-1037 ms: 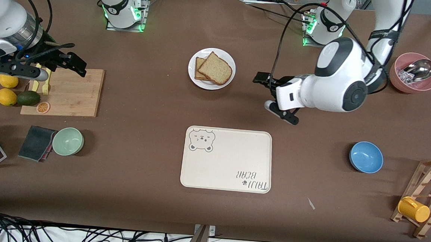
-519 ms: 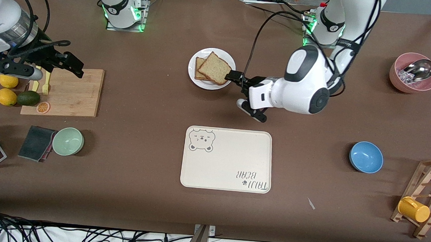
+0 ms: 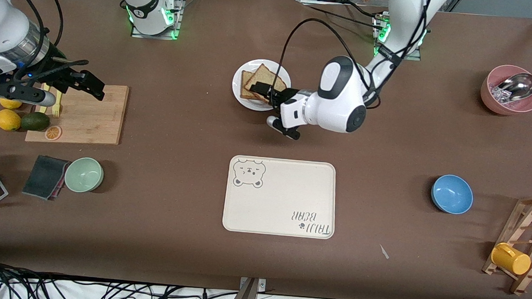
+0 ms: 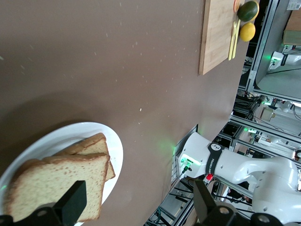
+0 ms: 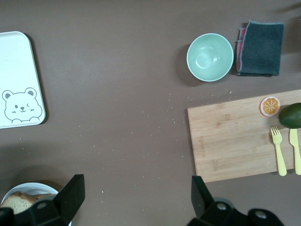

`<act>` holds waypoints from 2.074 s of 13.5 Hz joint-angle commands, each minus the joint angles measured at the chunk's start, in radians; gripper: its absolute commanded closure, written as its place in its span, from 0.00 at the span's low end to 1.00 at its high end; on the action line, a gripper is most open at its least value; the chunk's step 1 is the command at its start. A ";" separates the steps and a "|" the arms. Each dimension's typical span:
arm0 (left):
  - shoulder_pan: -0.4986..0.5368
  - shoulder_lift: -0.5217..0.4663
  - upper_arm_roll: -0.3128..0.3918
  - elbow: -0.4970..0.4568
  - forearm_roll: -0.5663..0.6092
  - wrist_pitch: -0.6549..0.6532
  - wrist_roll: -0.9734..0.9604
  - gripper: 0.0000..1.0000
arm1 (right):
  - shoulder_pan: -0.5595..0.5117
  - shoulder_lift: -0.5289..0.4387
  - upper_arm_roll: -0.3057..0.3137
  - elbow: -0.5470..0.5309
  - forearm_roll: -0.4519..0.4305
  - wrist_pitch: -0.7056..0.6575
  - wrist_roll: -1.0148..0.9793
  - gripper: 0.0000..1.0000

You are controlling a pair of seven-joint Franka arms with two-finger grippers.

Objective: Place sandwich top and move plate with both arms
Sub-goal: 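Reach the left gripper to the white plate's rim, then grasp the plate rim with the left gripper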

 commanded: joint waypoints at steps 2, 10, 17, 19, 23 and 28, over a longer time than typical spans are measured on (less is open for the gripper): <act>0.089 -0.027 -0.026 -0.123 -0.133 -0.056 0.233 0.00 | 0.000 0.018 -0.002 0.021 0.013 -0.028 -0.014 0.00; 0.210 -0.013 -0.028 -0.321 -0.230 -0.186 0.546 0.00 | 0.008 0.012 0.011 0.029 0.012 -0.029 -0.013 0.00; 0.218 0.085 -0.028 -0.400 -0.240 -0.206 0.733 0.19 | 0.052 0.027 0.032 0.030 0.015 -0.012 0.010 0.00; 0.216 0.107 -0.026 -0.400 -0.243 -0.204 0.735 0.21 | 0.051 0.027 0.029 0.032 0.003 -0.012 0.004 0.00; 0.215 0.101 -0.026 -0.398 -0.244 -0.192 0.724 0.22 | 0.023 0.027 -0.029 0.033 -0.010 -0.014 -0.011 0.00; 0.196 0.104 -0.025 -0.397 -0.247 -0.131 0.715 0.22 | 0.020 0.032 -0.031 0.061 -0.044 -0.023 -0.003 0.00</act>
